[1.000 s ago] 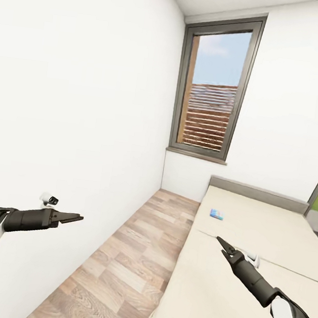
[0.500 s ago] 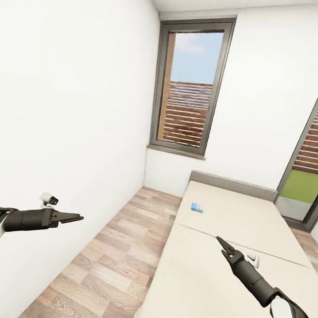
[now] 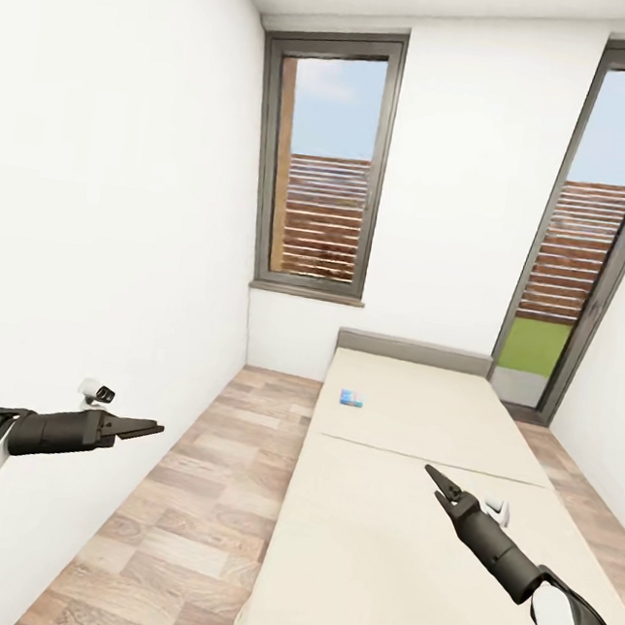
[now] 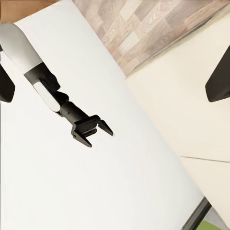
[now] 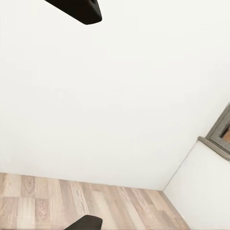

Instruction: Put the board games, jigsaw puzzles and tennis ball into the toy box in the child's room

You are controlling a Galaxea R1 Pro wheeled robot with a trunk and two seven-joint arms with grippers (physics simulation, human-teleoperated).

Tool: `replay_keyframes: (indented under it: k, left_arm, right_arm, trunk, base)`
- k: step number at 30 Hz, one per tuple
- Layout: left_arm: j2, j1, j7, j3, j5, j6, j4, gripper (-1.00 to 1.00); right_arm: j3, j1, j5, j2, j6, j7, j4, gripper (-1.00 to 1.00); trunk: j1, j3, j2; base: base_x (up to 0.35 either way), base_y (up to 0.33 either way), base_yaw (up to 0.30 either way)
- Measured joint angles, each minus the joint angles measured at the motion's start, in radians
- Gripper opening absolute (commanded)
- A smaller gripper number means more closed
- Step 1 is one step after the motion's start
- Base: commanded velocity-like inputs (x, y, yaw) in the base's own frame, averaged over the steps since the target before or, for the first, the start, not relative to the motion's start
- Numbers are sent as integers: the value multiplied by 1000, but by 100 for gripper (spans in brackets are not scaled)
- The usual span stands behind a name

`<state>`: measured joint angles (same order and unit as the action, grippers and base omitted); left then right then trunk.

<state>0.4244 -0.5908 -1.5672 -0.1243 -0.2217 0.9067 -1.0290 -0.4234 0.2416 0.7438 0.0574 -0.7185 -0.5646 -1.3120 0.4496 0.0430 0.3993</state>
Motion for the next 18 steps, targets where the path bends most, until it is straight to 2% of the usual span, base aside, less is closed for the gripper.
replay_keyframes:
  k: [7, 18]
  left_arm:
    - [0, 0, 0, 0, 1, 0, 0, 100]
    - [0, 0, 0, 0, 1, 0, 0, 100]
  right_arm:
    - [0, 0, -1, -1, 0, 0, 0, 100]
    - [0, 0, -1, -3, 0, 0, 0, 100]
  trunk:
    - [0, 0, 0]
    - [0, 0, 0]
  base:
    - [100, 68, -280]
    - [235, 184, -280]
